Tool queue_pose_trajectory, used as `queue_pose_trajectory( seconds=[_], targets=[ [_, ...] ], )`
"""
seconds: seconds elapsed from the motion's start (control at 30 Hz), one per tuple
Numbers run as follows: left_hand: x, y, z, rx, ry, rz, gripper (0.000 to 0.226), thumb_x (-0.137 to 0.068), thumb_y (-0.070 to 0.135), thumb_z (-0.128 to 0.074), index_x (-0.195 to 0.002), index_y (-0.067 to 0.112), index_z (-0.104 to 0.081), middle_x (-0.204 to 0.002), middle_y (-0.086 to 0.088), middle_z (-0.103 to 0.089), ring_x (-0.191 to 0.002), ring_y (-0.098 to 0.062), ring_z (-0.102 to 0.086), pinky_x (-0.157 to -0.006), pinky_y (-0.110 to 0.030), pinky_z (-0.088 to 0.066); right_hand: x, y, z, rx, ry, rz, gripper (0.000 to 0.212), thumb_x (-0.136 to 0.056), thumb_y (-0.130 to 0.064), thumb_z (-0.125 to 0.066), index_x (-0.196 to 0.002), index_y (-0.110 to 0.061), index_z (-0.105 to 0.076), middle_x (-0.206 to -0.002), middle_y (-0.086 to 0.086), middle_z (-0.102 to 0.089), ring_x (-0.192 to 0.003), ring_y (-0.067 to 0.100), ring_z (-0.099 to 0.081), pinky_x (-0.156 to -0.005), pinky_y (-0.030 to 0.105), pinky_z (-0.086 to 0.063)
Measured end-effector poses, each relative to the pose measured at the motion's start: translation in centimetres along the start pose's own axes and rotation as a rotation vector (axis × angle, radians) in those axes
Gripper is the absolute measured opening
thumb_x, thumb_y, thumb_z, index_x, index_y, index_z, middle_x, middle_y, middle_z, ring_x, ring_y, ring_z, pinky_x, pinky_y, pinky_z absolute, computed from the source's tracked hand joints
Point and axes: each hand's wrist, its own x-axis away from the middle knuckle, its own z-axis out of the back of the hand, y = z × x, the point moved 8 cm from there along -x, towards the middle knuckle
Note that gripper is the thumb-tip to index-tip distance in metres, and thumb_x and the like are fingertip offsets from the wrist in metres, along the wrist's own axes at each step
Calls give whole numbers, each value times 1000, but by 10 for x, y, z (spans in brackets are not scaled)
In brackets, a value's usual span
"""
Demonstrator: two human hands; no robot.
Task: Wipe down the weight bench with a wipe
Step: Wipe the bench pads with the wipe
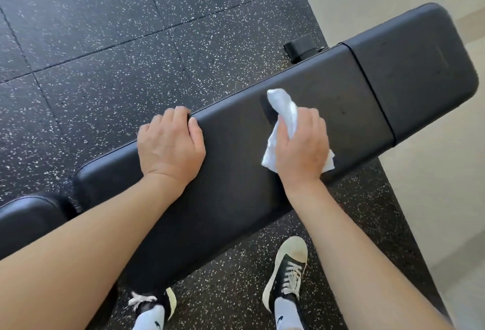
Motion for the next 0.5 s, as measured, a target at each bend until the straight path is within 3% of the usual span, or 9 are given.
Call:
queue_pose_trajectory(
  seconds=[0.1, 0.17, 0.23, 0.3, 0.4, 0.5],
  targets=[
    [-1, 0, -2, 28, -71, -29, 38, -107, 36, -29, -122, 18, -58, -117, -8, -65, -104, -35, -58, -87, -47, -37, 68, -81, -15, -36, -115, 238, 17, -89, -24, -66, -89, -10, -58, -83, 6, -53, -72, 28, -48, -61, 41, -39],
    [0, -2, -2, 55, -107, -88, 39, -108, 38, -33, -134, 18, -55, -125, -6, -64, -111, -34, -57, -91, -48, -38, 110, -105, -20, -63, -183, 266, 17, -90, -25, -68, -89, -12, -58, -81, 3, -51, -69, 23, -45, -60, 36, -38],
    [3, -4, -1, 70, -160, -205, 46, -108, 40, -38, -146, 17, -49, -132, -7, -62, -115, -35, -57, -93, -49, -41, 126, -106, -16, -67, -198, 306, 15, -90, -24, -67, -87, -13, -58, -79, 1, -50, -67, 20, -43, -59, 34, -37],
    [8, -14, 1, 56, -199, -286, 52, -108, 43, -38, -152, 16, -43, -136, -8, -60, -115, -37, -57, -94, -52, -45, 129, -101, -10, -42, -216, 463, 13, -87, -22, -68, -83, -14, -59, -75, 0, -47, -65, 21, -41, -56, 33, -34],
    [22, -36, 9, -4, -131, -263, 58, -106, 46, -33, -152, 13, -43, -134, -11, -61, -114, -40, -58, -95, -53, -45, 112, -88, -4, 48, -254, 721, 9, -82, -17, -63, -76, -17, -56, -70, 2, -45, -60, 23, -43, -51, 37, -36],
    [48, -57, 16, -15, -24, -213, 59, -105, 41, -37, -154, 10, -42, -141, -14, -57, -126, -38, -53, -107, -52, -39, 54, -39, -2, 248, -217, 579, 23, -85, -14, -37, -80, -19, -58, -71, 5, -47, -63, 30, -50, -53, 41, -44]
  ],
)
